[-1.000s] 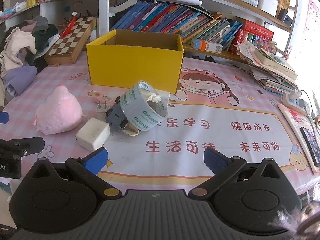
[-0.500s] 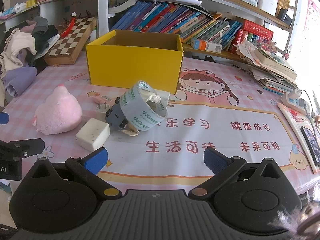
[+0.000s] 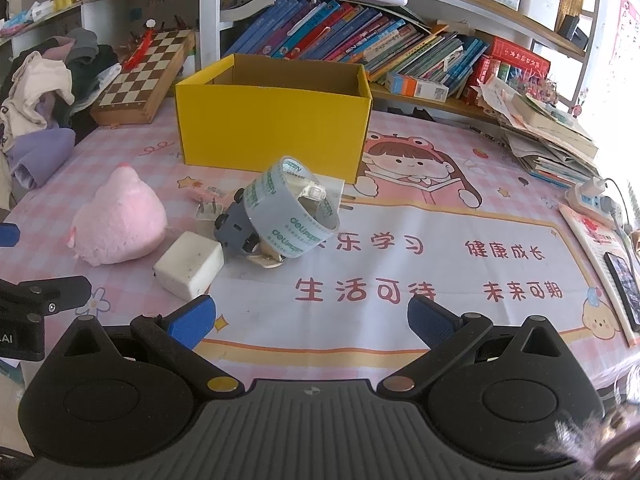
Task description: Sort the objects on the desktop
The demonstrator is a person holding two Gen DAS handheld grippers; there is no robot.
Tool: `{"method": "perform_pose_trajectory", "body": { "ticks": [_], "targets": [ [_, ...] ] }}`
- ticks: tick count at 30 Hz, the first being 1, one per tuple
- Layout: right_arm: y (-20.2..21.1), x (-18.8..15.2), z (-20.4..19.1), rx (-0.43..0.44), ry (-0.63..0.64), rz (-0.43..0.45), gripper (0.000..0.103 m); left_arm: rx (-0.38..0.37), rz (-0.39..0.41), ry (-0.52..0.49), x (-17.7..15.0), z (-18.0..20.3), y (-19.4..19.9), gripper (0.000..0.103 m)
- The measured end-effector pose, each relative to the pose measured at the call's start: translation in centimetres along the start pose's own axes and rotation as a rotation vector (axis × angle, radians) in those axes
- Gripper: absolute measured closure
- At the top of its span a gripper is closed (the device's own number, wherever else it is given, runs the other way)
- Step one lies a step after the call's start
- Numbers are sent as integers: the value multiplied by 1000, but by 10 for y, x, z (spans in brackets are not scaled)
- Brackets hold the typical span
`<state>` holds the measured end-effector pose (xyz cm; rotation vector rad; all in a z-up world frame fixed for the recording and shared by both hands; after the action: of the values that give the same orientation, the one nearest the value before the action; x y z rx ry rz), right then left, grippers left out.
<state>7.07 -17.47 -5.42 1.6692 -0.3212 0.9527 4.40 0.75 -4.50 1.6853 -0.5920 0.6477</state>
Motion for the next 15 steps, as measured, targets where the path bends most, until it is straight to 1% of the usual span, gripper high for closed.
{"method": "perform_pose_trajectory", "body": {
  "ticks": [10, 15],
  "targets": [
    [-2, 2, -1, -2, 8, 0, 0, -14, 11, -3, 1, 0, 0, 0],
    [-3, 3, -5, 23, 21, -7, 0, -13, 12, 0, 1, -1, 0, 0]
  ]
}}
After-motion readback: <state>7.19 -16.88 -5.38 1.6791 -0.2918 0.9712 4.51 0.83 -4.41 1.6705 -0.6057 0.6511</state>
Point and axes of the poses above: each gripper's, at about its wrist camera, not at the fingertips, and y roughly against the way its jaws point, z to its right, x to its top, the point moved 5 cm from there along -y, roughly the way its jaws point, and after that the axes turned 10 degrees about x, right-handed, at the moved point
